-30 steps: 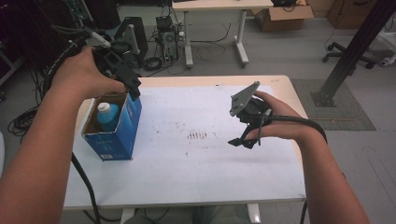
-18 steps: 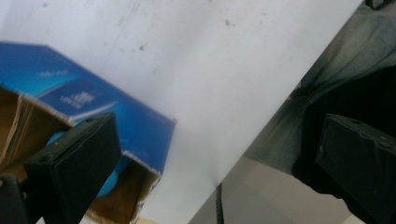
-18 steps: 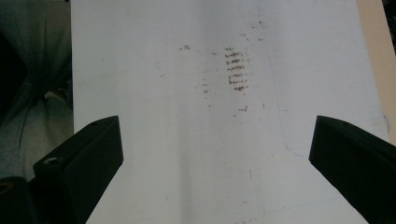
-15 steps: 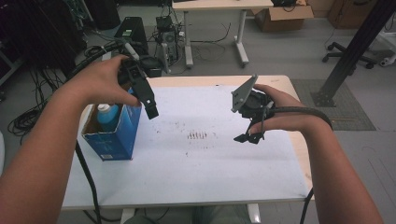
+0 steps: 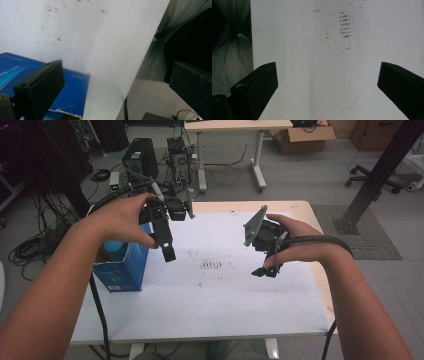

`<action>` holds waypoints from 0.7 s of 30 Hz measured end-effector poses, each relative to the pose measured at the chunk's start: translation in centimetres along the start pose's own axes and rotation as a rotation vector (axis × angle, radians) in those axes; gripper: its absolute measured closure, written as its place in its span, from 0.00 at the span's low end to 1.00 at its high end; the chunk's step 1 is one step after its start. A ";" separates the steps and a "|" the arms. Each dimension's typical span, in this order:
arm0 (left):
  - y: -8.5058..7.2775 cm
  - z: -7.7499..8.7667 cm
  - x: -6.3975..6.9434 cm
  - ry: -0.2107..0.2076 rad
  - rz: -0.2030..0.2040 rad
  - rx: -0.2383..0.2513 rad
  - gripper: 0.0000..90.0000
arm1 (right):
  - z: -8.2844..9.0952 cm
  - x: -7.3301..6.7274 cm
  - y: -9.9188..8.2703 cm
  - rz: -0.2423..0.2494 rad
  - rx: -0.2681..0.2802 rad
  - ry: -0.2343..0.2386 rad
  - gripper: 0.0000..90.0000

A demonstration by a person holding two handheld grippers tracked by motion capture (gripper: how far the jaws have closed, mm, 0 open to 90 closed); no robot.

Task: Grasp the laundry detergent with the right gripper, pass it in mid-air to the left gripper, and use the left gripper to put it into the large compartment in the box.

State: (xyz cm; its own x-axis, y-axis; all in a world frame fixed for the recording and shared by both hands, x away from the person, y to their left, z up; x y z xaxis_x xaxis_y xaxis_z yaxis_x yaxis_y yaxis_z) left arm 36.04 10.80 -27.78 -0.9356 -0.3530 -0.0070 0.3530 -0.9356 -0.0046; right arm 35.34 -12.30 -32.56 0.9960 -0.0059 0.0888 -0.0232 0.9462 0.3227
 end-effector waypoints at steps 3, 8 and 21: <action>0.2 -0.7 0.2 0.007 -0.032 -0.008 0.00 | -0.4 0.0 -0.2 0.001 -0.017 0.002 0.04; 0.7 -2.0 0.4 0.028 -0.078 -0.019 0.00 | -1.0 0.0 -0.5 -0.006 -0.033 0.008 0.04; 1.8 -3.8 2.5 0.040 -0.199 -0.035 0.00 | -2.0 -0.5 -0.6 -0.002 -0.084 -0.009 0.04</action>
State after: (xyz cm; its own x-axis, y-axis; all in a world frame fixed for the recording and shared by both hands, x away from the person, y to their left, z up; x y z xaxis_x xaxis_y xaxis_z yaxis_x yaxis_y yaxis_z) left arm 34.38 8.25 -31.63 -0.9862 -0.1599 -0.0421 0.1617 -0.9858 -0.0442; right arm 35.01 -12.21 -34.71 0.9953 -0.0105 0.0967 -0.0133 0.9700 0.2429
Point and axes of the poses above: each handheld gripper's, and its own axes: z roughly backward along the jaws, y roughly out of its top, x roughly to its right, the point moved 7 cm from there along -z, roughly forward along the jaws, and after that the axes turned 5 degrees about y, right-handed, at the moved point
